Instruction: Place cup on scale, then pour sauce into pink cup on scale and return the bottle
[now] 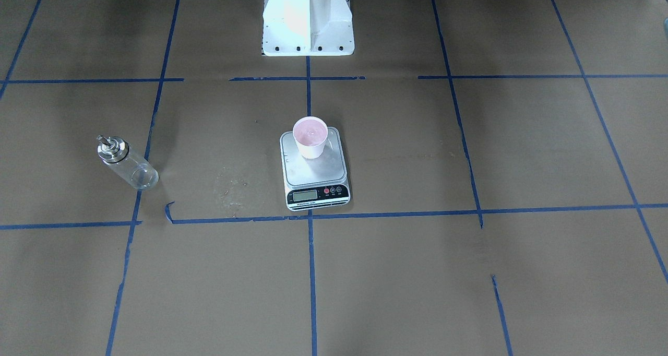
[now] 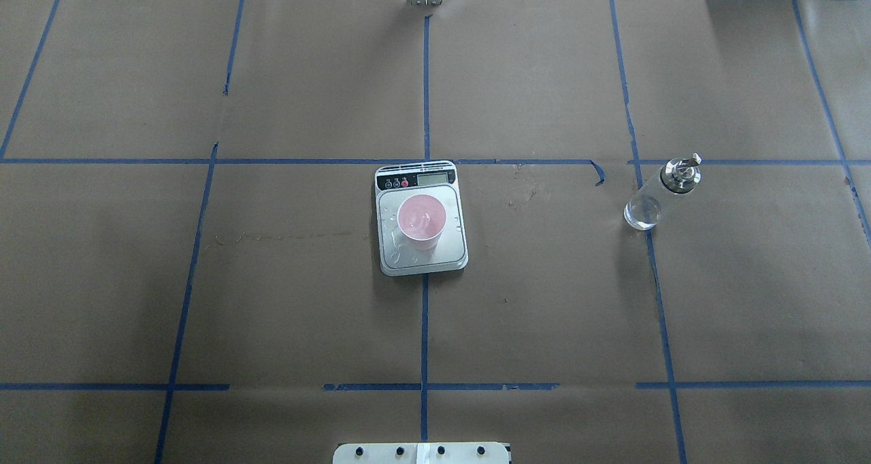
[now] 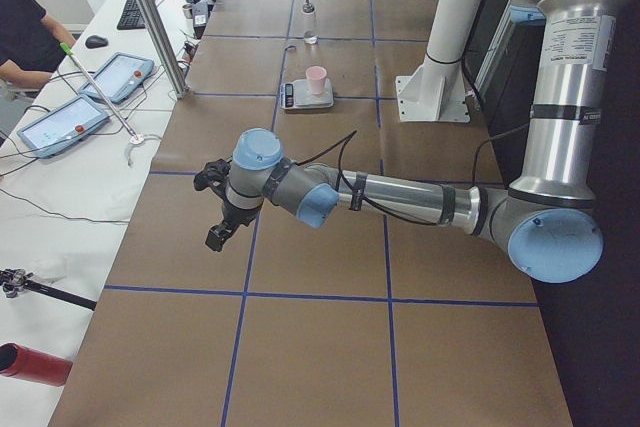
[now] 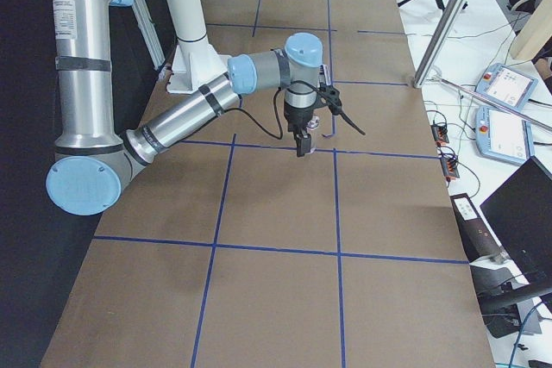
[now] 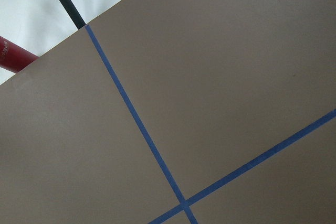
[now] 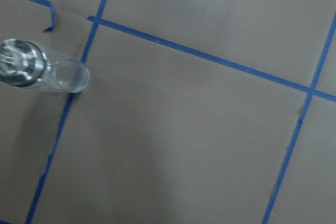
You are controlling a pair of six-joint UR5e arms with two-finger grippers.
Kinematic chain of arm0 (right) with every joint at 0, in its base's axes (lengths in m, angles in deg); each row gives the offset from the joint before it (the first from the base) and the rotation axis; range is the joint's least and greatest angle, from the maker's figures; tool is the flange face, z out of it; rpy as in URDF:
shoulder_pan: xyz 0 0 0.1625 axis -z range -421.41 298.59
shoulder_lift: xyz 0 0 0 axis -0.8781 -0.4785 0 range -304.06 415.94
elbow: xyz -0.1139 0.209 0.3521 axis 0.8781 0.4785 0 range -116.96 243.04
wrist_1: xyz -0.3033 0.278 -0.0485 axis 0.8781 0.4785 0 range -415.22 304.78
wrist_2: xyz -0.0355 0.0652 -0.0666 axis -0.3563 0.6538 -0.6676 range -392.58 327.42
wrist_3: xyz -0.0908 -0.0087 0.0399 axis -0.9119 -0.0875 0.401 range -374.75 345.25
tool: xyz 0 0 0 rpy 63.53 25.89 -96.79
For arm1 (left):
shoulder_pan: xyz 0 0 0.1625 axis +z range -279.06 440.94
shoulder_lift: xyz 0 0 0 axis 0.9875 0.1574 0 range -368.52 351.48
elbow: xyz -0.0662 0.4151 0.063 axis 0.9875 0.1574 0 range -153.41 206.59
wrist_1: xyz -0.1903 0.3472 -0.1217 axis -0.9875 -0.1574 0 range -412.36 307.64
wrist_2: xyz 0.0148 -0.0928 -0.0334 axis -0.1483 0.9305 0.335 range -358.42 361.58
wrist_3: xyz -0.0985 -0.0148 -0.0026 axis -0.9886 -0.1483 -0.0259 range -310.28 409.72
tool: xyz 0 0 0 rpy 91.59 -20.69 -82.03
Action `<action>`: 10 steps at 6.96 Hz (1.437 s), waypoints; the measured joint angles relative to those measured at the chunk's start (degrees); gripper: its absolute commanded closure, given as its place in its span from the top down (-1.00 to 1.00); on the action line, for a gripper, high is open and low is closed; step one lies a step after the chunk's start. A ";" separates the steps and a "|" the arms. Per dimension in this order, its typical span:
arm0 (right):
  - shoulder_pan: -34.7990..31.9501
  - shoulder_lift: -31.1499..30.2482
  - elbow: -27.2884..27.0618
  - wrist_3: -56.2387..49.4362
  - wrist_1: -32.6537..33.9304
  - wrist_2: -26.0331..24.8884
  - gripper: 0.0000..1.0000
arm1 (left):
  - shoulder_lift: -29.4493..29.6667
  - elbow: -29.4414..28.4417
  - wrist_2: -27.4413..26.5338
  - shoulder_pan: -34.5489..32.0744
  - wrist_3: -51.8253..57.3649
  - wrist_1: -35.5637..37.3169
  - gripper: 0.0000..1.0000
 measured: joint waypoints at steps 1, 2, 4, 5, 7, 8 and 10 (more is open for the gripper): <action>-4.00 -0.28 5.88 -8.07 -1.49 0.85 1.00 | -0.93 -0.22 -0.08 0.03 0.14 -0.09 1.00; -6.02 -0.88 9.87 -11.68 -3.63 0.84 1.00 | -1.84 -0.19 0.04 0.04 0.19 0.36 1.00; -6.86 -0.98 16.14 -13.37 -7.68 0.26 1.00 | -2.79 -0.01 0.13 -0.20 0.22 6.24 1.00; -6.92 -1.09 19.59 -13.20 -11.30 0.29 1.00 | -2.89 -0.01 0.14 -0.41 0.26 11.02 1.00; -6.94 -1.10 24.68 -9.87 -15.26 0.46 1.00 | -2.89 -0.49 0.16 -2.50 1.79 18.26 1.00; -6.93 -0.93 25.48 -7.34 -15.71 0.81 1.00 | -2.65 -0.98 0.74 -3.90 5.24 21.72 1.00; -6.95 -0.35 26.04 -2.04 -17.13 1.81 1.00 | -2.30 -1.35 2.41 -4.98 10.06 27.76 1.00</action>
